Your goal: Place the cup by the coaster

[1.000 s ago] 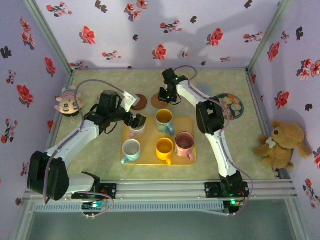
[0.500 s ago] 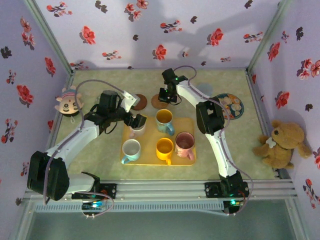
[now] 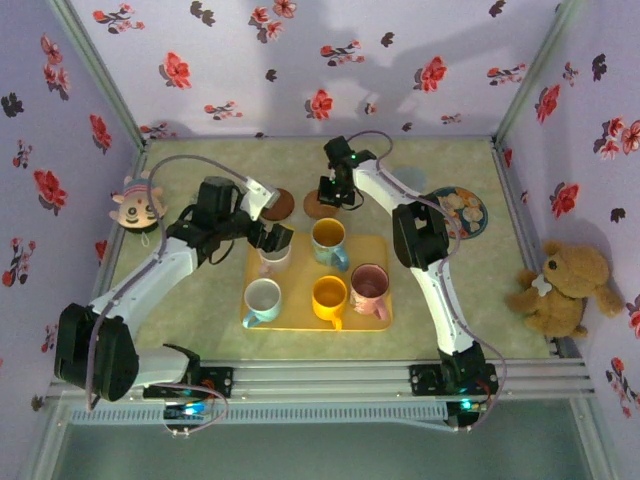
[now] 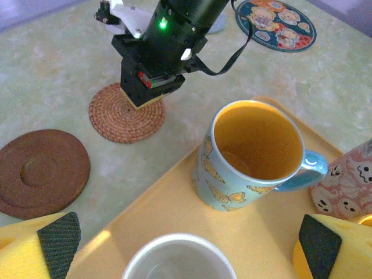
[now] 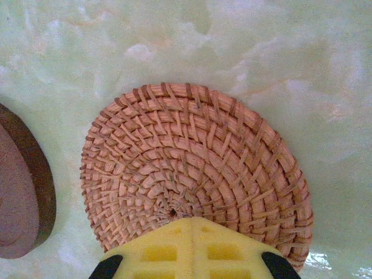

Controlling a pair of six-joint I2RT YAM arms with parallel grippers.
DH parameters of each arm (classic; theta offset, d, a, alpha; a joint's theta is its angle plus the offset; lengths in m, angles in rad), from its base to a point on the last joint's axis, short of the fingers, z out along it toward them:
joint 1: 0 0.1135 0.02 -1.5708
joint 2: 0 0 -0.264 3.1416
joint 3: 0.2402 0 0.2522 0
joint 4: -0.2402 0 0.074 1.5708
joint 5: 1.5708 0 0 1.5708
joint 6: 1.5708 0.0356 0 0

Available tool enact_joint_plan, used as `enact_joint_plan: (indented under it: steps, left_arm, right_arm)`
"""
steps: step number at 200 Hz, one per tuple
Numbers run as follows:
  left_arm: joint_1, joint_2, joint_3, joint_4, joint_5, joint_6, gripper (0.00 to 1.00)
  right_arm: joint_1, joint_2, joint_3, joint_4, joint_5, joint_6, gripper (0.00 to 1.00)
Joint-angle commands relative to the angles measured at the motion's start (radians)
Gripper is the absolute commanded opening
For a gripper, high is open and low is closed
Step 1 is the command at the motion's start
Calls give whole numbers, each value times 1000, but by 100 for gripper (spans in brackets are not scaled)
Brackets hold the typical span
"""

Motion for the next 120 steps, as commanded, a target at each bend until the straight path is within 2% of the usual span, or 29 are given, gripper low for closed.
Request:
enact_joint_plan:
  steps: [1, 85, 120]
  left_arm:
    - [7, -14, 61, -40, 6, 21, 100]
    - [2, -45, 110, 3, 1, -19, 100]
    - [-3, -45, 131, 36, -79, -79, 100]
  right_arm:
    - [4, -72, 51, -47, -4, -40, 0]
    - [-5, -180, 69, -100, 4, -79, 0]
    - [-14, -258, 57, -124, 37, -99, 0]
